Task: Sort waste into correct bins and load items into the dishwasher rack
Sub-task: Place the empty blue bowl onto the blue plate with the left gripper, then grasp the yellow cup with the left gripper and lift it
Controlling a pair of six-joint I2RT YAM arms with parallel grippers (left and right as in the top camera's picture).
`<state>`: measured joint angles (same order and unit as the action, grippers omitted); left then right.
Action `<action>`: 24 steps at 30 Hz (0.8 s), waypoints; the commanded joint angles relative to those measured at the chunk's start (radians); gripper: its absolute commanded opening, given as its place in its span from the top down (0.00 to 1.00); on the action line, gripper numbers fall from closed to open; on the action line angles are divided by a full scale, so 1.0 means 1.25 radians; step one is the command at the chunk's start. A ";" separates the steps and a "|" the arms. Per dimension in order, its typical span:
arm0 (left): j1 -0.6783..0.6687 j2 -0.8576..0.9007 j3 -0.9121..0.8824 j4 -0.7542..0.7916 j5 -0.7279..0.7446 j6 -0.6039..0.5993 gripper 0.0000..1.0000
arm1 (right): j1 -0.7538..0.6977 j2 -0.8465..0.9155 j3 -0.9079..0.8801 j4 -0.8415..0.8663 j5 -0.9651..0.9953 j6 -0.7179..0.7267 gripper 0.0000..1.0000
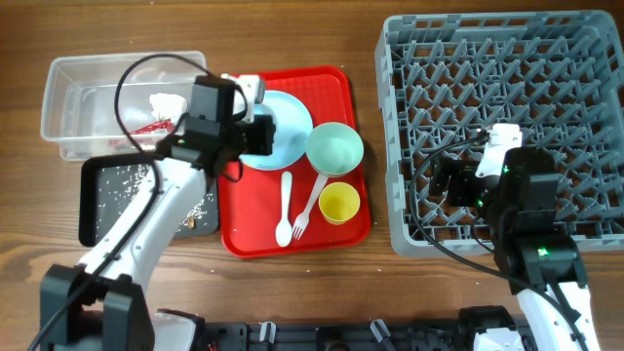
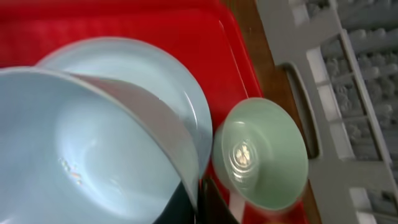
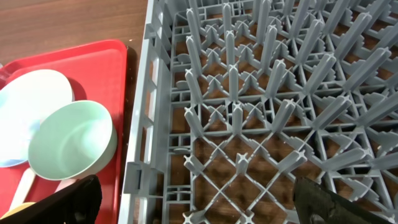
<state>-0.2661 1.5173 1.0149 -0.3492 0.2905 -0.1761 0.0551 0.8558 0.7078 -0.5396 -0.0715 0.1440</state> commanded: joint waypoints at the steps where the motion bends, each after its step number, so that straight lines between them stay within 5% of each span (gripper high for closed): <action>1: -0.036 0.065 0.013 0.073 -0.109 -0.013 0.96 | -0.003 0.002 0.020 0.000 -0.013 -0.010 0.00; 4: -0.037 0.114 0.013 0.098 -0.102 -0.013 0.94 | -0.003 0.002 0.020 0.000 -0.013 -0.011 0.00; 6: -0.037 0.121 0.013 0.091 -0.099 -0.013 0.67 | -0.003 0.002 0.020 0.000 -0.013 -0.010 0.00; 9: -0.037 0.119 0.013 0.088 -0.074 -0.013 0.58 | -0.003 0.002 0.020 0.000 -0.013 -0.010 0.00; 17: -0.058 -0.039 0.017 -0.129 0.116 -0.019 0.53 | -0.003 0.002 0.020 0.000 -0.013 -0.011 0.00; 24: -0.247 -0.034 0.015 -0.230 0.034 -0.051 0.57 | -0.003 0.002 0.020 -0.001 -0.013 -0.011 0.01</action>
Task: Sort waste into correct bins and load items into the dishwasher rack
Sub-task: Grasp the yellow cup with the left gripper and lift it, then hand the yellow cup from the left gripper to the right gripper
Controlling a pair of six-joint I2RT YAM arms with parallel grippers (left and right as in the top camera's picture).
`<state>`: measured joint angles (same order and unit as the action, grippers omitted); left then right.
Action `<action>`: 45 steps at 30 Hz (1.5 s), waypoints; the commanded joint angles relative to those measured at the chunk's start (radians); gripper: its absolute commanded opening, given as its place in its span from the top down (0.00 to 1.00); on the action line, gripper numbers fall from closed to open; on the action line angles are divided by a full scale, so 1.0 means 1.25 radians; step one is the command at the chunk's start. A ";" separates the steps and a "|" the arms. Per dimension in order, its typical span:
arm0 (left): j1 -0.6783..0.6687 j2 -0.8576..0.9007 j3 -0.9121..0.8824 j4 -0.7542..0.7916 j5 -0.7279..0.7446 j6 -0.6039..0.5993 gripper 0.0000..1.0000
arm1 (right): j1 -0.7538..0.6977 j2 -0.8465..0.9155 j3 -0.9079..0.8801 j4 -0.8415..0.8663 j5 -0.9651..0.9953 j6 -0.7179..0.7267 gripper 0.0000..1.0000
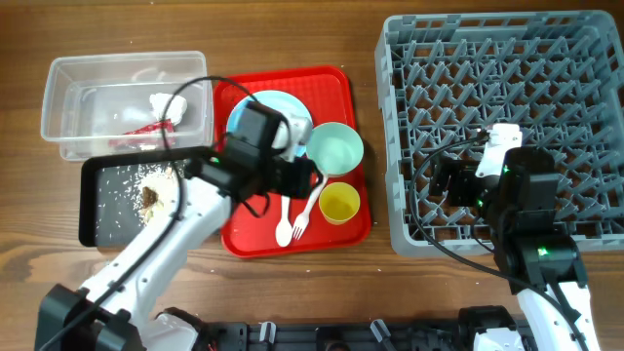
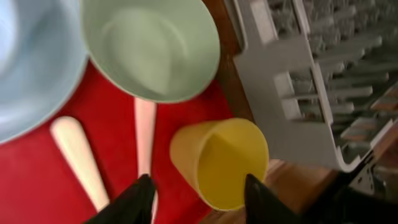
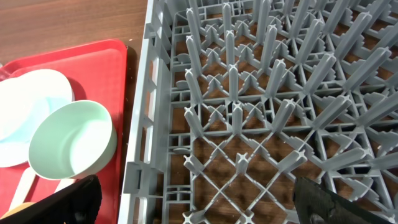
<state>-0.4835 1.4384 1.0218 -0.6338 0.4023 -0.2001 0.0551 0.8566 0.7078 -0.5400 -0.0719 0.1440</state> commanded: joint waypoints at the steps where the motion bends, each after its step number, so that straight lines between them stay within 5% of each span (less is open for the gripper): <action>1: -0.107 0.053 0.009 -0.002 -0.106 -0.048 0.57 | -0.003 0.002 0.020 0.000 -0.013 -0.010 0.00; 7: -0.161 0.163 0.009 -0.003 -0.210 -0.102 0.65 | -0.003 0.002 0.020 -0.001 -0.013 -0.010 0.00; 12: -0.160 0.190 0.010 -0.002 -0.219 -0.101 0.96 | -0.003 0.002 0.020 -0.001 -0.013 -0.010 0.00; 15: -0.143 0.157 0.011 -0.002 -0.214 -0.128 0.96 | -0.003 0.002 0.020 -0.001 -0.013 -0.011 0.00; 18: -0.089 0.072 0.011 0.006 -0.109 -0.128 0.96 | -0.003 0.002 0.020 0.001 -0.013 -0.009 0.00; 21: 0.029 0.002 0.011 0.096 0.144 -0.128 0.96 | -0.003 0.002 0.020 0.007 -0.052 0.032 0.00; 28: 0.179 0.078 0.011 0.405 0.616 -0.300 0.96 | -0.003 0.071 0.020 0.095 -0.663 -0.115 0.00; 33: 0.152 0.123 0.011 0.431 0.671 -0.350 0.96 | -0.003 0.206 0.020 0.307 -0.967 -0.087 0.00; 39: 0.109 0.124 0.011 0.440 0.678 -0.359 0.96 | -0.002 0.304 0.020 0.501 -1.045 0.020 0.00; 45: 0.100 0.124 0.011 0.451 0.714 -0.375 0.96 | -0.002 0.320 0.020 0.516 -1.045 0.032 0.04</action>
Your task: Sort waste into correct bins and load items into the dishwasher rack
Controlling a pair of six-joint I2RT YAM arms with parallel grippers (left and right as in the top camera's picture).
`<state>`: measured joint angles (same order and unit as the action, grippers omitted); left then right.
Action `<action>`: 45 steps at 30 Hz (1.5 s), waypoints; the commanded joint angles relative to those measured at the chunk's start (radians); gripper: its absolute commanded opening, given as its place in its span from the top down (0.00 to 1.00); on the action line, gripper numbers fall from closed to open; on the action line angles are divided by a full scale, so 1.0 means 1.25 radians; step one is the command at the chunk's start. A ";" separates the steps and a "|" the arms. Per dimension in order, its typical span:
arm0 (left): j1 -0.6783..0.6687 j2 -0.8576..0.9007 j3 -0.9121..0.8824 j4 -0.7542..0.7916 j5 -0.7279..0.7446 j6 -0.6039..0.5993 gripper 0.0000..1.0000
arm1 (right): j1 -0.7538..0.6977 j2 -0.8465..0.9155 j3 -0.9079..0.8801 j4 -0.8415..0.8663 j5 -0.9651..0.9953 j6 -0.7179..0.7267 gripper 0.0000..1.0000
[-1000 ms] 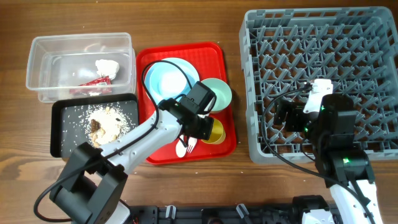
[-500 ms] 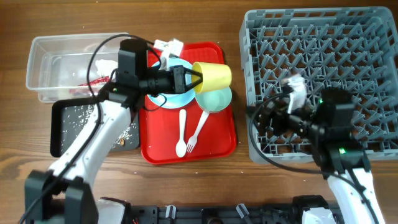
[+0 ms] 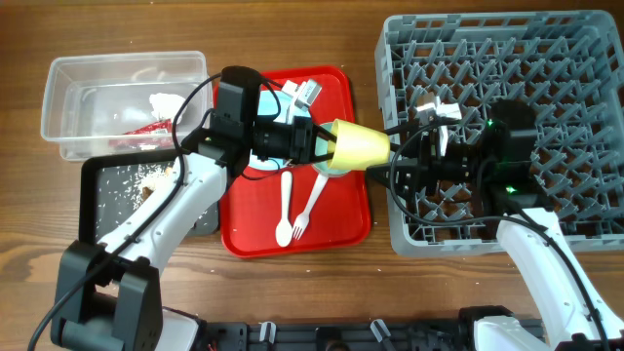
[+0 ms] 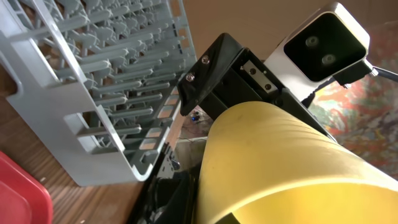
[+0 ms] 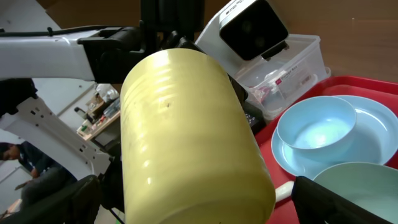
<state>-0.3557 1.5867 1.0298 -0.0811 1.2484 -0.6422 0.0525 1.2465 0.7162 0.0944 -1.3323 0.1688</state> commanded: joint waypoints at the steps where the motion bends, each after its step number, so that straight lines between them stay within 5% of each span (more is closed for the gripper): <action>1: -0.002 0.005 0.005 0.009 0.037 -0.021 0.96 | 0.000 0.008 0.013 0.009 -0.037 0.014 0.06; 4: -0.002 0.005 0.005 0.009 0.053 -0.023 0.96 | 0.000 0.008 0.013 0.015 -0.037 0.014 0.14; 20: -0.033 0.005 0.005 0.009 0.069 -0.047 0.96 | 0.001 0.008 0.013 0.085 -0.074 0.038 0.14; 27: -0.031 0.005 0.005 0.034 0.068 -0.047 0.96 | 0.000 0.008 0.013 0.082 -0.073 0.045 0.27; 29: -0.031 0.005 0.005 0.057 0.055 -0.047 0.85 | 0.000 0.008 0.013 0.082 -0.066 0.045 0.31; 30: -0.029 0.005 0.005 0.056 0.032 -0.046 0.66 | 0.000 0.008 0.013 0.082 -0.057 0.045 0.32; 32: -0.005 0.005 0.004 0.052 -0.023 -0.037 0.56 | 0.000 0.008 0.013 0.070 0.010 0.044 0.35; 39: 0.156 0.002 0.004 -0.209 -0.330 0.182 0.41 | 0.000 -0.007 0.016 -0.144 0.396 -0.033 0.39; 42: 0.206 -0.045 0.005 -0.364 -0.482 0.251 0.37 | -0.023 -0.079 0.084 -0.366 0.579 -0.052 0.39; 45: 0.229 -0.125 0.005 -0.471 -0.624 0.278 0.37 | -0.074 -0.134 0.197 -0.601 0.681 -0.052 0.57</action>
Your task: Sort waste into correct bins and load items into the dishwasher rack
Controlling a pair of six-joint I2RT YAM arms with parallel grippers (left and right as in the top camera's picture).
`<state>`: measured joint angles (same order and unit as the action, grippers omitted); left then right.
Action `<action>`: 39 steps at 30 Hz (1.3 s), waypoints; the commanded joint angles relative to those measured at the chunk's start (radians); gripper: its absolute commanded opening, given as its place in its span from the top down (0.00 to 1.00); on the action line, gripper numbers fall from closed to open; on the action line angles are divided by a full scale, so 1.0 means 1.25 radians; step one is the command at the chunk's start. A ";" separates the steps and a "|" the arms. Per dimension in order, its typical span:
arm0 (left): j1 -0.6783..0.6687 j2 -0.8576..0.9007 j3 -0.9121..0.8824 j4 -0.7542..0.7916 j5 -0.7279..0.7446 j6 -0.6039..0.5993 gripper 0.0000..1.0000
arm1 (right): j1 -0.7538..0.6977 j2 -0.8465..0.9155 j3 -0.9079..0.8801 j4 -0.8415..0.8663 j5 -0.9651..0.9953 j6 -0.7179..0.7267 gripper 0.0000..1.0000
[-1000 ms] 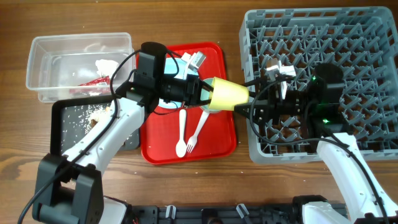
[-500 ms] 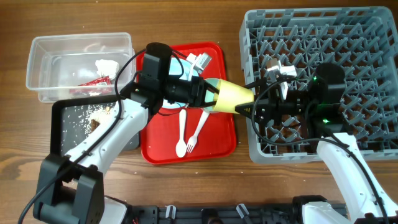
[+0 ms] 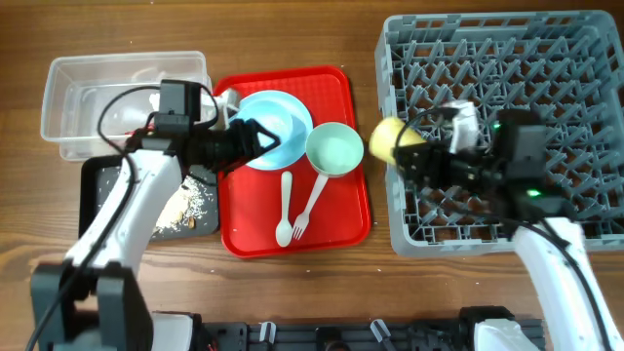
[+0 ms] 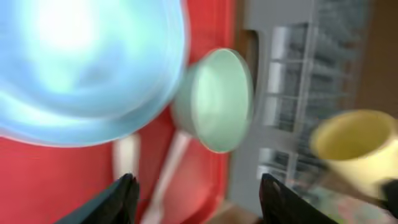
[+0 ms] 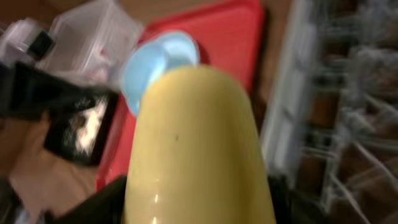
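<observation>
My right gripper [image 3: 417,159] is shut on the yellow cup [image 3: 389,139], which lies on its side in the air at the left edge of the grey dishwasher rack [image 3: 507,58]. The cup [image 5: 196,143] fills the right wrist view. My left gripper [image 3: 255,136] is open and empty over the blue bowl [image 3: 268,129], which sits on a blue plate on the red tray [image 3: 341,224]. A green bowl [image 3: 334,148], a white spoon [image 3: 285,207] and a white fork [image 3: 310,203] also lie on the tray. The left wrist view is blurred.
At the far left stands a clear plastic bin [image 3: 122,93] holding scraps of waste. Below it lies a black tray [image 3: 107,195] with food crumbs. The rack takes up the right side of the wooden table.
The left gripper held the yellow cup out sideways with the right gripper around it. Now the right gripper alone holds the cup at the rack's edge. The left gripper is open, back over the blue bowl.
First the left gripper was at the blue bowl on the plate, with the cup standing on the tray. Then it was open over the cup. Then it held the cup aloft between both grippers. Now the right gripper holds the cup.
</observation>
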<state>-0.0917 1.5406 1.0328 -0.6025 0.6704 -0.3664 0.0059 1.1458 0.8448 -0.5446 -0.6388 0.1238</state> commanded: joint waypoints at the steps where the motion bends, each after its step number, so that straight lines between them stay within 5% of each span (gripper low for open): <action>1: 0.022 -0.121 0.002 -0.087 -0.231 0.057 0.37 | -0.056 -0.062 0.134 -0.163 0.166 -0.016 0.67; 4: 0.023 -0.195 0.002 -0.151 -0.388 0.057 0.34 | -0.093 -0.064 0.226 -0.320 0.289 -0.032 0.81; 9: 0.023 -0.222 0.002 -0.168 -0.427 0.057 0.32 | -0.127 0.022 0.287 -0.481 0.466 -0.024 0.84; 20: 0.023 -0.222 0.002 -0.168 -0.427 0.057 0.31 | -0.140 0.292 0.287 -0.399 0.517 0.026 0.79; 23: 0.023 -0.222 0.002 -0.168 -0.427 0.057 0.28 | -0.140 0.320 0.287 -0.354 0.513 0.027 0.27; 25: 0.023 -0.222 0.002 -0.168 -0.427 0.057 0.25 | -0.140 0.311 0.306 -0.352 0.510 0.026 0.08; 32: 0.023 -0.222 0.002 -0.192 -0.428 0.057 0.25 | -0.059 0.250 0.439 -0.312 0.125 -0.043 0.11; 35: 0.023 -0.222 0.001 -0.221 -0.507 0.050 0.24 | 0.093 0.266 0.439 -0.307 0.190 -0.076 0.12; 39: 0.023 -0.222 0.001 -0.243 -0.555 0.012 0.18 | 0.295 0.373 0.439 -0.252 0.371 0.043 0.17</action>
<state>-0.0696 1.2762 1.0317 -0.9047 0.0189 -0.3347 0.3073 1.5272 1.3808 -0.8810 -0.2760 0.0975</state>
